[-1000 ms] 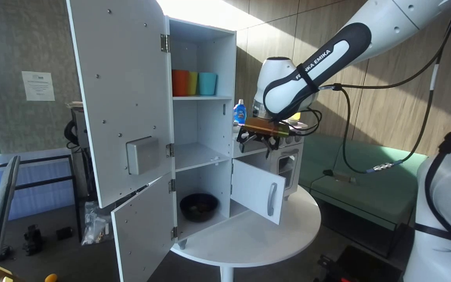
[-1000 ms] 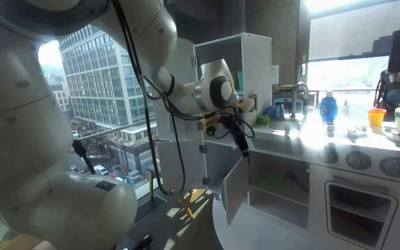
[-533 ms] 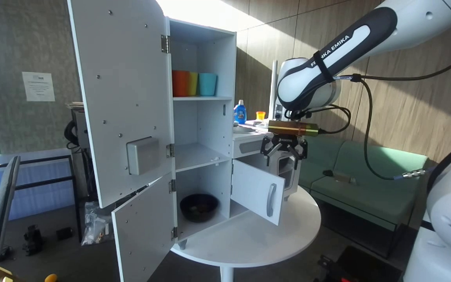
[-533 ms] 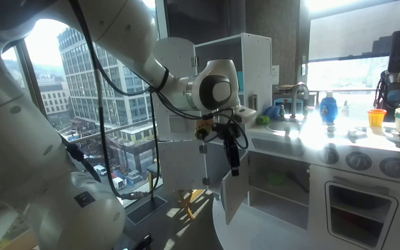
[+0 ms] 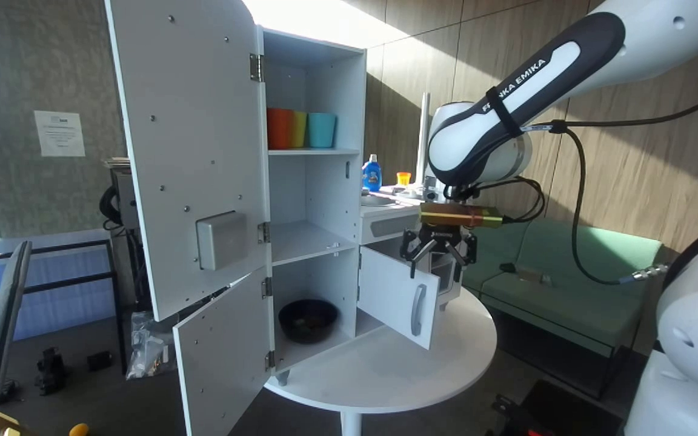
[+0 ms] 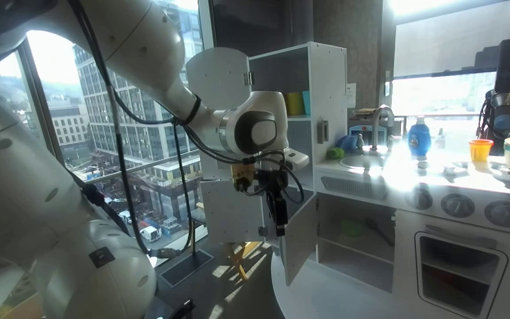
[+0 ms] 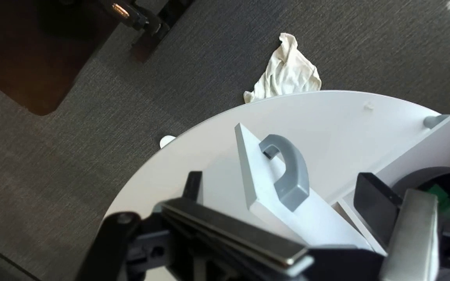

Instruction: Close two doors on the white object

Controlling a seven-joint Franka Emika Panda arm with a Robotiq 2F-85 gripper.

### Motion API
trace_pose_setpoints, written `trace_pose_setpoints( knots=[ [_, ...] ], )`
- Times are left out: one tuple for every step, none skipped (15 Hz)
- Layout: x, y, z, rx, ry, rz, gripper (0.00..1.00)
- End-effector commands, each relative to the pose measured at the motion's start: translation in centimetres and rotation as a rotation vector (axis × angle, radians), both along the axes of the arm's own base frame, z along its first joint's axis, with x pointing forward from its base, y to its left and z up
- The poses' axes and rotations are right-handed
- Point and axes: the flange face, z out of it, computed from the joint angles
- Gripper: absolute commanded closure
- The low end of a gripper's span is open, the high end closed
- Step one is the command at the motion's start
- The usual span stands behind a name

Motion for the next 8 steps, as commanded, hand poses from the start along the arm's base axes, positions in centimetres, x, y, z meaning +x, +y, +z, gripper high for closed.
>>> trace_pose_setpoints(
  knots=[
    [-0.7, 1.3, -0.5, 0.012, -0.016, 0.051, 0.0],
    [-0.8, 1.8, -0.9, 0.005, 0.0, 0.034, 0.0],
    [-0.9, 2.3, -1.1, 0.009, 0.012, 0.017, 0.0],
    [-0.8, 3.0, -1.4, 0.021, 0.017, 0.019, 0.0],
    [-0.6, 3.6, -1.7, 0.034, 0.013, 0.016, 0.0],
    [0.1, 4.3, -2.0, 0.065, -0.006, -0.013, 0.0],
    [1.0, 4.9, -2.3, 0.09, -0.02, -0.039, 0.0],
    [2.1, 5.3, -2.5, 0.122, -0.04, -0.094, 0.0]
  ],
)
